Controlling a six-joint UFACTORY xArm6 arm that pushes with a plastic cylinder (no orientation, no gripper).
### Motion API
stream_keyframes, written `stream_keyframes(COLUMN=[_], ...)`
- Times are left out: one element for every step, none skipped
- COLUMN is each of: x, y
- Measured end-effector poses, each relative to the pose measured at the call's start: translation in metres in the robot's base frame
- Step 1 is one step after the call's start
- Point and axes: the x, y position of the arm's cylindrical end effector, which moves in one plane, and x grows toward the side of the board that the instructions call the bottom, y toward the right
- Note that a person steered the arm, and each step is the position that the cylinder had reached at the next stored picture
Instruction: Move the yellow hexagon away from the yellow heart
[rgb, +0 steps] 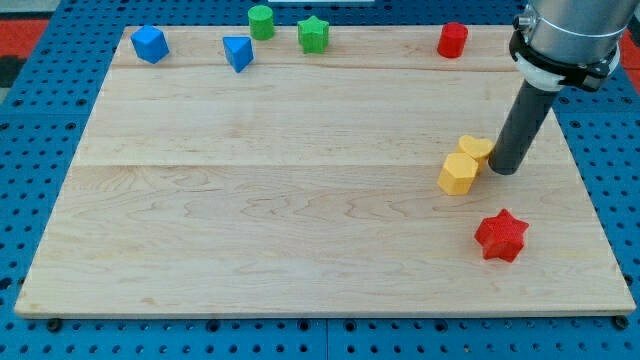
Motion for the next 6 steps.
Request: stream_keyframes(x=[0.000,0.000,0.000,-0.017,-0.021,-0.019], y=[0.000,-0.001,-0.001,-0.007,-0.031,-0.007])
